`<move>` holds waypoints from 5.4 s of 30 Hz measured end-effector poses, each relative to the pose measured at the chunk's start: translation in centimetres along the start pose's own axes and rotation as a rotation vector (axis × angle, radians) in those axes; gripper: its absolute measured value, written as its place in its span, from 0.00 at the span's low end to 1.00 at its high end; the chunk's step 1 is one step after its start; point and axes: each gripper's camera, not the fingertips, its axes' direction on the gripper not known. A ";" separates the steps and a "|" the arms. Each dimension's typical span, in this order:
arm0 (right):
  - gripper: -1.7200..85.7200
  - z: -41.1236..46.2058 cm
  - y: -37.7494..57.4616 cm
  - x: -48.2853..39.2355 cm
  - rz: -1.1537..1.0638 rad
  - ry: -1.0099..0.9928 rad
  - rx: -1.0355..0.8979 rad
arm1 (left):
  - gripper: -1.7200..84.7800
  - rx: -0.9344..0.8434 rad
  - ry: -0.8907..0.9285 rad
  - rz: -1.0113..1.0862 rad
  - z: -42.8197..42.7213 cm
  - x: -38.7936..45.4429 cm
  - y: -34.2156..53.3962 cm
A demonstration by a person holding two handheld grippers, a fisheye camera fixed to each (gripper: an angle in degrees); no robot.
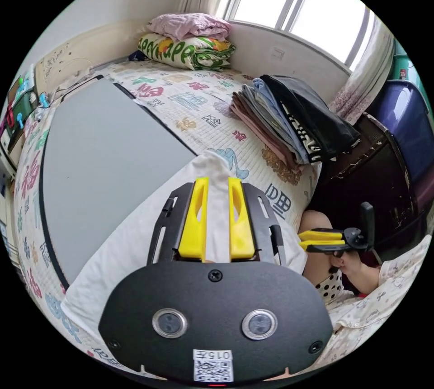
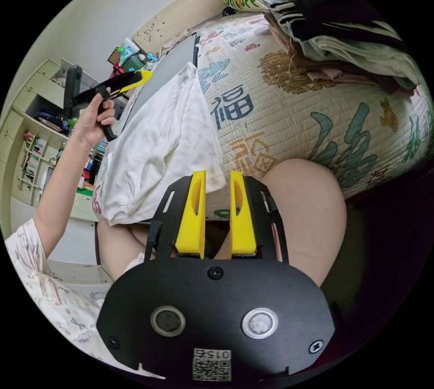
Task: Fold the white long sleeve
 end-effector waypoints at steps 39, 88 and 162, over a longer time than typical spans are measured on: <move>0.02 -19.6 28.4 -11.7 -0.668 -0.242 0.388 | 0.02 0.445 0.196 -0.067 -15.7 -13.7 9.1; 0.08 14.3 44.0 -9.3 -0.986 -0.417 -0.410 | 0.08 0.182 -0.035 -0.386 -3.1 -20.1 44.2; 0.11 1.9 10.0 -26.8 -0.385 -0.059 -0.063 | 0.12 0.331 0.233 -0.517 4.9 -23.0 55.6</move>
